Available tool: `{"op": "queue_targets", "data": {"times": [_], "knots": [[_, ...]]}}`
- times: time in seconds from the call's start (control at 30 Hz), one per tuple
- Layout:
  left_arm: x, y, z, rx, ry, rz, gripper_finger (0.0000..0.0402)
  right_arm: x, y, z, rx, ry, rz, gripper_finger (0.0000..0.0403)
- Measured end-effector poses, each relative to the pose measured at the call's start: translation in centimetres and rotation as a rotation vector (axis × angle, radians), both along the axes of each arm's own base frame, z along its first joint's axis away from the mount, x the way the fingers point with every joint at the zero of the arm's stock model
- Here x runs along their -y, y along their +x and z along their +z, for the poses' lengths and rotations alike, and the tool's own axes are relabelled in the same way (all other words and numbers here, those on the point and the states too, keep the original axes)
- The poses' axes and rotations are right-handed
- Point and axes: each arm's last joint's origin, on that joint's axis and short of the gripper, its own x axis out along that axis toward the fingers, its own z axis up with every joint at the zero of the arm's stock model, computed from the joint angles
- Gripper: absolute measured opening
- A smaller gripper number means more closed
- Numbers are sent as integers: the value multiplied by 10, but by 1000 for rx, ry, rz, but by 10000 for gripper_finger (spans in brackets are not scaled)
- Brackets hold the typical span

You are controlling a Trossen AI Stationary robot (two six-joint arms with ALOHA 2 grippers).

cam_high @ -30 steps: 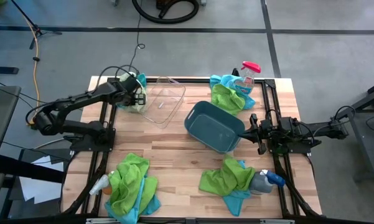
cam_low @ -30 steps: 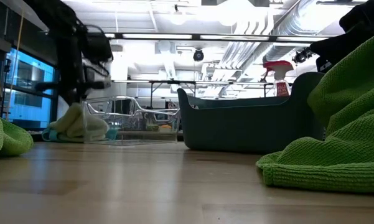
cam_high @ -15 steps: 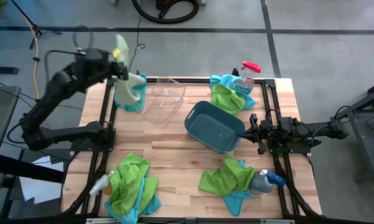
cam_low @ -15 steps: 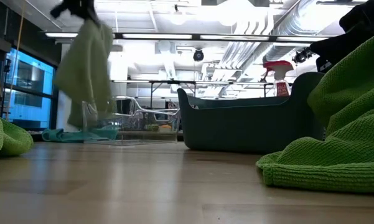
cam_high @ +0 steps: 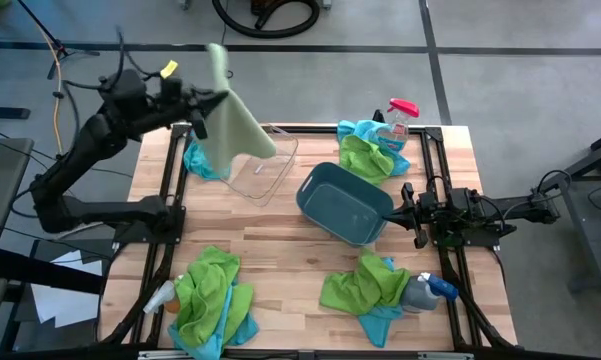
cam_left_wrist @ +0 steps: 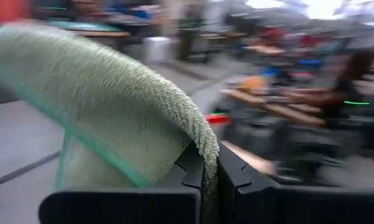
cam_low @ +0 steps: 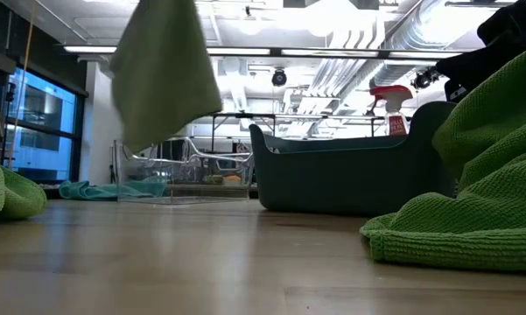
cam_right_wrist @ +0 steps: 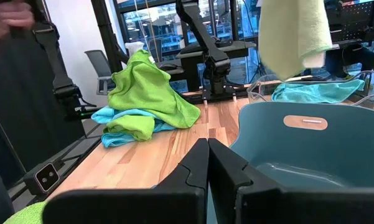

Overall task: Sort microfiber towel by color & place in baskets
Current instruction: Put the light green microfiber towel into the blue bin

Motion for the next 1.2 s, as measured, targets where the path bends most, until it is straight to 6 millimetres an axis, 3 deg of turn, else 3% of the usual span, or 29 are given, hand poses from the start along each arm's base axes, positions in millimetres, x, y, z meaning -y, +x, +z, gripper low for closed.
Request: {"op": "queue_targets", "data": {"times": [0.17,0.37,0.9,1.0,1.2], "knots": [[26,25,6,87,55,-327,0,0,0,0,0,0,0,0],[52,35,4,71,93,-499,0,0,0,0,0,0,0,0],[54,36,3,63,88,-428,0,0,0,0,1,-6,-2,0],[54,36,3,71,56,-422,0,2,0,2,27,-26,-72,0],[54,35,4,80,38,-421,0,5,-10,41,425,341,-61,0]]}}
